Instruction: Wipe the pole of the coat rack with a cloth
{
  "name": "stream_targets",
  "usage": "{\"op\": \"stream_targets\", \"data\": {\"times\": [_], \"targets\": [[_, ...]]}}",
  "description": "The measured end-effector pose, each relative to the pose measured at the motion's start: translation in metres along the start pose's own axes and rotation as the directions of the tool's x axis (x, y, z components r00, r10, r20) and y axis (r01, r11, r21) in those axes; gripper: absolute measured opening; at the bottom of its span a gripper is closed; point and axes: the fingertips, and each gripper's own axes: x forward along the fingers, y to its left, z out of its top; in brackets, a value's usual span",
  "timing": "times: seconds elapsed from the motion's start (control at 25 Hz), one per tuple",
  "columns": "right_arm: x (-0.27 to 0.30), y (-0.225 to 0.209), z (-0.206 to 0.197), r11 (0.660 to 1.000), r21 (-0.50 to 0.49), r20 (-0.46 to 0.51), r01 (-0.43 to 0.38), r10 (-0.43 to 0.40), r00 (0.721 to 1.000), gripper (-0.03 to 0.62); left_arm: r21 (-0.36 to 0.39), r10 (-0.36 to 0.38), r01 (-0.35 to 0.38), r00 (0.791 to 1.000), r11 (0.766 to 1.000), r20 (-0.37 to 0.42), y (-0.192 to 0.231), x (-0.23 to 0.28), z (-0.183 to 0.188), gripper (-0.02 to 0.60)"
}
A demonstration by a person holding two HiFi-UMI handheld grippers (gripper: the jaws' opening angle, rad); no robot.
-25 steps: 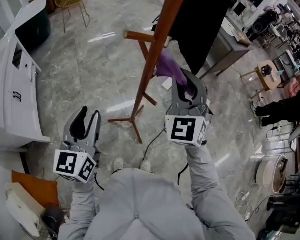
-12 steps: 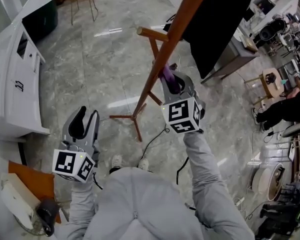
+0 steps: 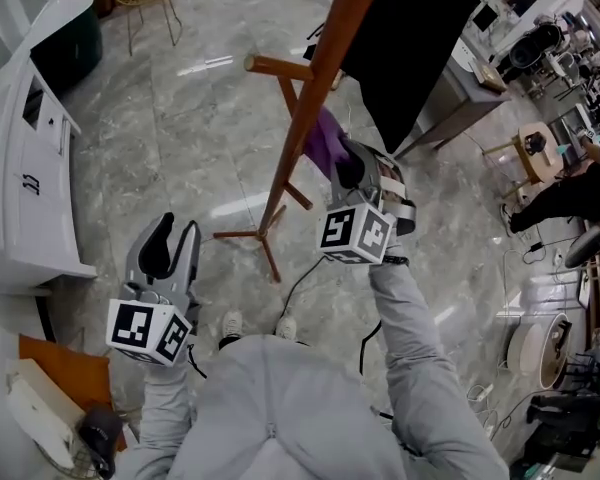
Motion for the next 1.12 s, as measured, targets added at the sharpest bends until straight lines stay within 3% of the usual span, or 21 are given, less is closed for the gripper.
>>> {"op": "stream_targets", "data": {"times": [0.28, 0.64, 0.8, 0.96, 1.04, 1.12], "targets": [[-0.011, -0.033, -0.038, 0.995, 0.028, -0.074, 0.097, -0.095, 0.993, 0.054, 0.003, -0.015, 0.015, 1.000, 1.000, -0.002, -0.006, 0.005, 0.000, 0.169], [-0.030, -0.024, -0.071, 0.995, 0.041, -0.150, 0.090, -0.083, 0.985, 0.054, 0.012, -0.052, 0.052, 0.999, 0.999, -0.005, -0.013, 0.011, -0.001, 0.169], [-0.037, 0.001, -0.070, 0.999, 0.033, -0.143, 0.013, -0.008, 0.990, 0.054, 0.010, -0.064, 0.064, 0.998, 0.998, -0.006, -0.018, 0.012, 0.000, 0.169], [-0.039, 0.031, -0.052, 0.992, -0.073, -0.111, -0.103, 0.095, 0.989, 0.054, 0.009, -0.062, 0.062, 0.998, 0.998, -0.006, -0.018, 0.010, 0.000, 0.169], [-0.037, 0.046, -0.040, 0.965, -0.180, -0.111, -0.189, 0.171, 0.979, 0.054, 0.007, -0.054, 0.054, 0.999, 0.999, -0.007, -0.016, 0.006, 0.000, 0.169], [-0.033, 0.062, -0.030, 0.909, -0.309, -0.129, -0.281, 0.253, 0.959, 0.054, 0.003, -0.043, 0.043, 0.999, 0.999, -0.003, -0.012, 0.002, -0.001, 0.169]]}}
